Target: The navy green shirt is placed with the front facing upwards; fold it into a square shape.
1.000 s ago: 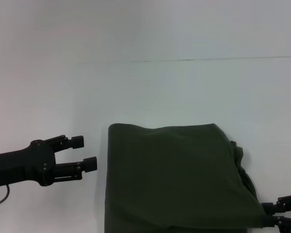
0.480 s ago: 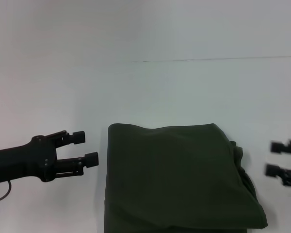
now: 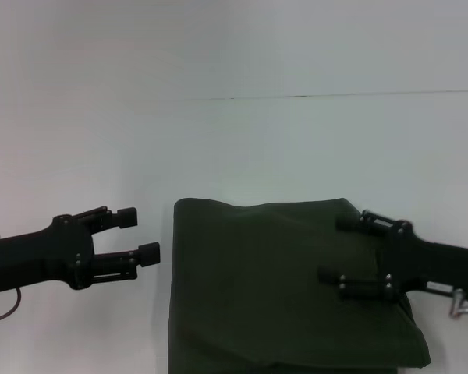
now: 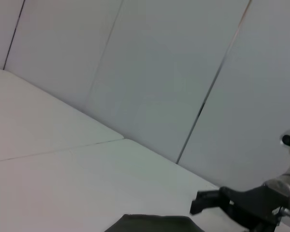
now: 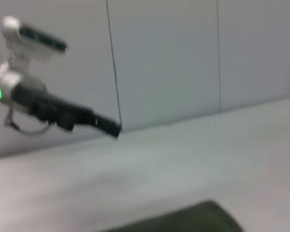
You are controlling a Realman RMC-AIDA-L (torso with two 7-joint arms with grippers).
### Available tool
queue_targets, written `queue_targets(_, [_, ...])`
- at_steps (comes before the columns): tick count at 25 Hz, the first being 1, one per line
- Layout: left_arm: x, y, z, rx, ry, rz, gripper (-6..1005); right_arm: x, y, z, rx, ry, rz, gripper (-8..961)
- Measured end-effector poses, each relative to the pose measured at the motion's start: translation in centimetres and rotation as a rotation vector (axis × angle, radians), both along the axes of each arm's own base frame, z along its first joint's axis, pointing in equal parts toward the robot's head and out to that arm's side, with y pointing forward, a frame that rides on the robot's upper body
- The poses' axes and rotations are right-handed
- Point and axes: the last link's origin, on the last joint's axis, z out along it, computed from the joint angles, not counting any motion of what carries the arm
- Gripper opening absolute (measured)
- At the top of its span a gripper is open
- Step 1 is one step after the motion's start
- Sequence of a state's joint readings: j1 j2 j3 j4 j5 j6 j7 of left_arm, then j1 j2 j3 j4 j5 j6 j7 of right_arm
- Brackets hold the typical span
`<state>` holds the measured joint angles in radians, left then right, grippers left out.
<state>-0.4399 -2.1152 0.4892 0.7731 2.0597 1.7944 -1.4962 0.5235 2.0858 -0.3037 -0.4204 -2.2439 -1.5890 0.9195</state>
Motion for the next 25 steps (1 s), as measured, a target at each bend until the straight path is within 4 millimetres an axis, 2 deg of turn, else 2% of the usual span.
queue_targets(3, [-0.1,0.0,-0.3,0.006,0.0,0.004,873,0.6,0.2,-1.0,-0.019,-0.069,-0.016,942])
queue_targets(12, [-0.1,0.1,-1.0,0.006,-0.002,0.012,872,2.1,-0.3,-1.5,-0.032,-0.139,-0.065,945])
queue_targets(25, [0.0,0.2,-1.3,-0.01,-0.01,0.021,871,2.3,-0.1,-2.0,-0.062,-0.178,-0.087,944])
